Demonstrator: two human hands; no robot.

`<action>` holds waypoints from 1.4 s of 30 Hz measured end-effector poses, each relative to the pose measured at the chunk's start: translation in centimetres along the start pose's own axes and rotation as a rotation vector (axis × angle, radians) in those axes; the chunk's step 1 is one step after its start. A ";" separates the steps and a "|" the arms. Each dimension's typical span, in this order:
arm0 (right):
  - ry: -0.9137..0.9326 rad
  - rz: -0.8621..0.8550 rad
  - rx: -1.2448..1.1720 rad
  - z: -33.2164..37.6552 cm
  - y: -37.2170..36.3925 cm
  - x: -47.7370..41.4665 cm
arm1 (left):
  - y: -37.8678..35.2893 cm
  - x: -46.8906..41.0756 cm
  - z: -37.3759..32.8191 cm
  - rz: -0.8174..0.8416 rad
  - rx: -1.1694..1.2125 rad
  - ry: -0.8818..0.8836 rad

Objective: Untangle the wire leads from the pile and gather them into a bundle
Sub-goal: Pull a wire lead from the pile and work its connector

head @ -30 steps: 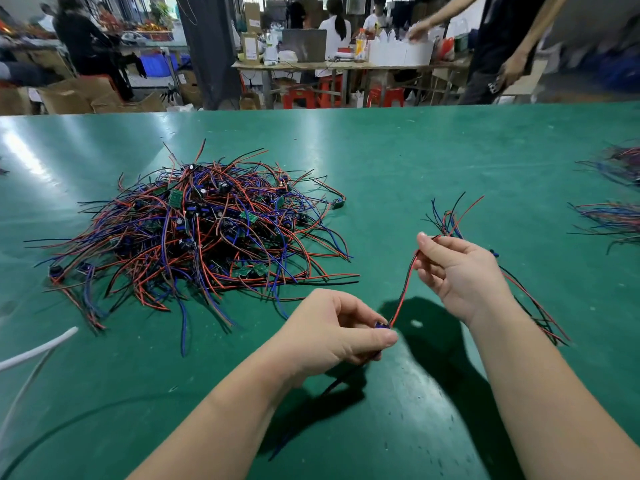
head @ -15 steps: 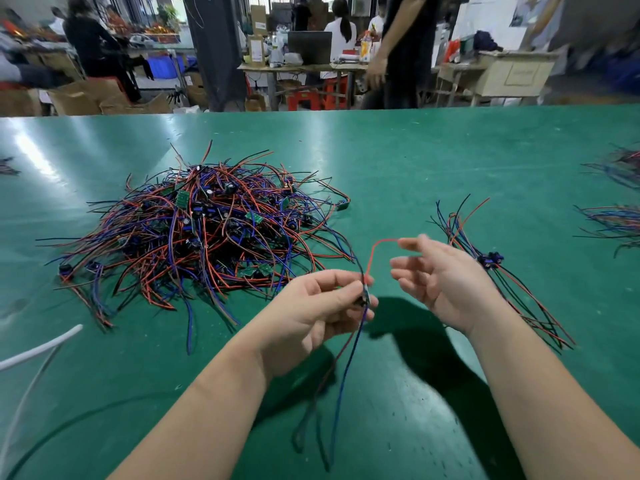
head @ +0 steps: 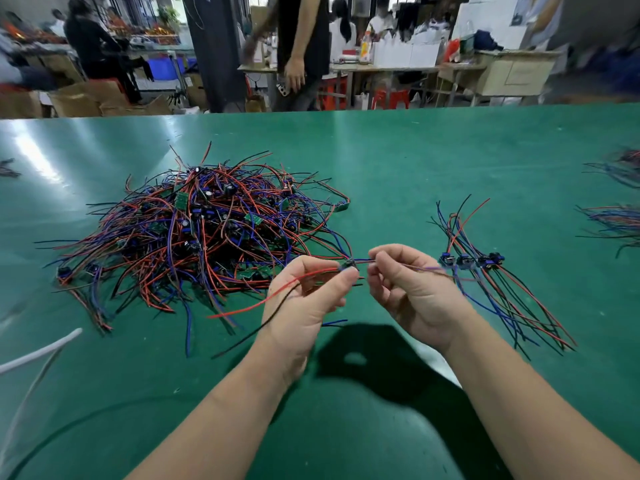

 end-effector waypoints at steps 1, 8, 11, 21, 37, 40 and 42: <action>-0.012 -0.031 -0.028 0.1 0.2 0.0 | -0.2 0.1 -0.3 0.028 -0.072 -0.063; -0.015 -0.058 0.024 0.4 0.7 -0.2 | -1.4 0.5 0.5 0.155 -0.204 -0.031; 0.030 -0.098 0.126 0.4 1.1 -0.2 | -1.3 0.6 2.1 0.099 -0.012 0.207; 0.024 -0.112 0.266 -0.5 0.9 -0.2 | 0.1 0.3 2.8 -0.002 -0.084 0.205; 0.037 -0.440 0.272 2.5 6.0 0.3 | -1.6 2.6 4.5 0.439 -0.352 0.604; 0.057 -0.443 0.308 2.6 6.0 0.0 | -1.0 2.3 4.0 0.418 -0.368 0.589; 0.033 -0.453 0.321 2.2 5.9 -0.3 | -0.5 1.6 3.8 0.306 -0.333 0.534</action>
Point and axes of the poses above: each hand's wrist, its own x-axis away from the middle knuckle, its own y-axis out of the back of the hand, z = x × y, the point moved 8 cm from there along -x, towards the middle knuckle, and after that the axes turned 7 degrees about x, right-handed, at the moved point
